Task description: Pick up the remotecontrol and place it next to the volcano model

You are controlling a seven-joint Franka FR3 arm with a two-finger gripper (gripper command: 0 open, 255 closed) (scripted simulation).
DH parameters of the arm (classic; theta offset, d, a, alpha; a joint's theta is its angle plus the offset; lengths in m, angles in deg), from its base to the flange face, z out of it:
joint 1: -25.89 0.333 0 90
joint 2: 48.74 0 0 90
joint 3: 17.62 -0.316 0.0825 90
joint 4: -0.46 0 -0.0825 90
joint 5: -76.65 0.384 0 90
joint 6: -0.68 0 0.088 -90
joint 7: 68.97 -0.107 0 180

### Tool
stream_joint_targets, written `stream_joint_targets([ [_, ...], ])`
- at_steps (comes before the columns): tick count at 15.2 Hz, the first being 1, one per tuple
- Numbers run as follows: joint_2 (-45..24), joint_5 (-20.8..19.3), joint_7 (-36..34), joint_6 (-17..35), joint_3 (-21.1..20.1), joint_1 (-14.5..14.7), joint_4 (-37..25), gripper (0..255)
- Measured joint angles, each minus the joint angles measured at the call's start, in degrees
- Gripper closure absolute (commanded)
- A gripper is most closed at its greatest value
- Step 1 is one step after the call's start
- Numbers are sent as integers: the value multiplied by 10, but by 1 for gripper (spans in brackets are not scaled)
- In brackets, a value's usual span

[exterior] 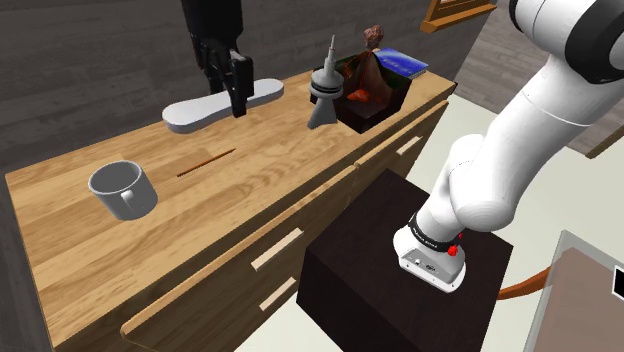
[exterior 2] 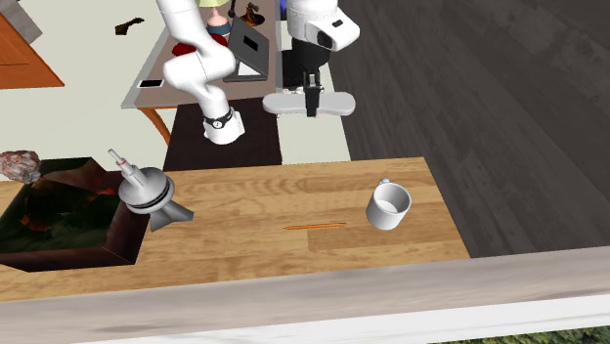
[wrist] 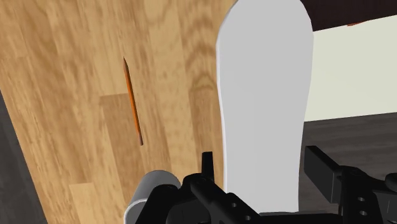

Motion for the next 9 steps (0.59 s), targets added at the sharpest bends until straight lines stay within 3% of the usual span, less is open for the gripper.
stream_joint_targets([
  [9, -20, -5, -6, -75, -2, 1, -95, 255],
])
